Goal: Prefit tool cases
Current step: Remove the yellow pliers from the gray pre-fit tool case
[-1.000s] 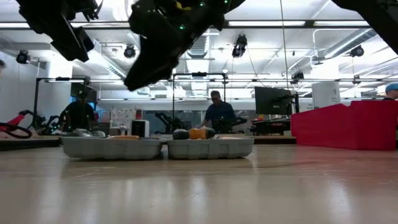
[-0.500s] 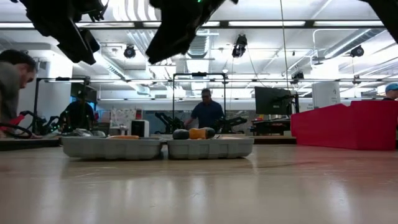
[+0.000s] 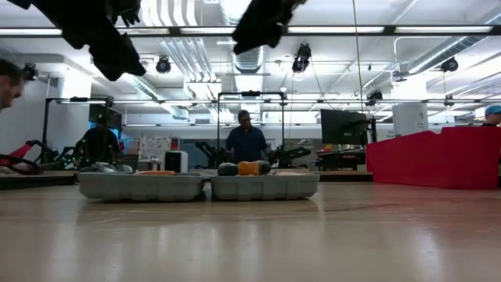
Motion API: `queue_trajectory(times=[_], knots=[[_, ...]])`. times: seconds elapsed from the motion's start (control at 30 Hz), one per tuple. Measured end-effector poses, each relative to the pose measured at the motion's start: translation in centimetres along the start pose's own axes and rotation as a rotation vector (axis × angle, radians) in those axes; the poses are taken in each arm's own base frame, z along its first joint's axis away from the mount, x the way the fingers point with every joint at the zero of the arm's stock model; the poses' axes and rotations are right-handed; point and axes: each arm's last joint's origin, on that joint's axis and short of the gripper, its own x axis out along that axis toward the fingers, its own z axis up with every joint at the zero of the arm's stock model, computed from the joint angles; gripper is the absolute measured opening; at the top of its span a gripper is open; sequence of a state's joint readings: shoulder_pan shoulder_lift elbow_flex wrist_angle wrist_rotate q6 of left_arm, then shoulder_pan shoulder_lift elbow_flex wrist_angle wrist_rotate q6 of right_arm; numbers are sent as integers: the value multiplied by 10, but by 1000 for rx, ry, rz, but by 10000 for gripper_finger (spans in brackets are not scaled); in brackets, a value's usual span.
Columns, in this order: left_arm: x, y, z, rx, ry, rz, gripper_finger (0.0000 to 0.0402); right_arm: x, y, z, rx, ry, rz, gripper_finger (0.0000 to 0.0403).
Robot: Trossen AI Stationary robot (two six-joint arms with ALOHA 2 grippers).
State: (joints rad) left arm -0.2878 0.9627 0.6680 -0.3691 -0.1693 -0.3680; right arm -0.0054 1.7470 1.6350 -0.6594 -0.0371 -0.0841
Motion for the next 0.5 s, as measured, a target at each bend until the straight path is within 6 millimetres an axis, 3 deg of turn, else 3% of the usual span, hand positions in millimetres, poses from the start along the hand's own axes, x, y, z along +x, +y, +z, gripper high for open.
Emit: queue_trajectory(times=[0.3, 0.5], knots=[[11, 2, -4, -31, -146, 22, 137, -34, 16, -36, 96, -79, -48, 213], [13, 5, -6, -80, -185, 116, 137, -30, 24, -67, 181, -59, -79, 207]])
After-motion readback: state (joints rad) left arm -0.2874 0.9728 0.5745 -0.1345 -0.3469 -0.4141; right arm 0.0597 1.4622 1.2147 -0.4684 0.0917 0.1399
